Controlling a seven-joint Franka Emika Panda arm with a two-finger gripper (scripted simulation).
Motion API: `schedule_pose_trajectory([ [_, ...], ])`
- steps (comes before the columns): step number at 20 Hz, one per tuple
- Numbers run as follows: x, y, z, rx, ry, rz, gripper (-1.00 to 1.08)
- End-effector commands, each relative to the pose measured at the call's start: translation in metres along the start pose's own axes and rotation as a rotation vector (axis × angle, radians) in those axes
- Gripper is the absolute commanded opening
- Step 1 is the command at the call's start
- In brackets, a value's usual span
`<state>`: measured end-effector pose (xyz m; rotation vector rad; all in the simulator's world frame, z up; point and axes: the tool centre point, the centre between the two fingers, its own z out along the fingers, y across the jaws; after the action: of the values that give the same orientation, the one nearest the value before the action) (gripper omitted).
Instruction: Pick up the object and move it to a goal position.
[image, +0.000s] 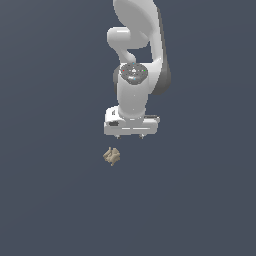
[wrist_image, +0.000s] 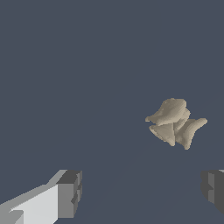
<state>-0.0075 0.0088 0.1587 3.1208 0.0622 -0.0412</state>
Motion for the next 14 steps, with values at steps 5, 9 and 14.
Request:
schedule_pose_trajectory([
  [5, 0.0, -0.009, -0.005, 0.001, 0.007, -0.022, 1.0],
  [9, 0.0, -0.025, -0.014, 0.002, 0.02, -0.062, 1.0],
  [14, 0.0, -0.025, -0.014, 0.002, 0.02, -0.062, 1.0],
])
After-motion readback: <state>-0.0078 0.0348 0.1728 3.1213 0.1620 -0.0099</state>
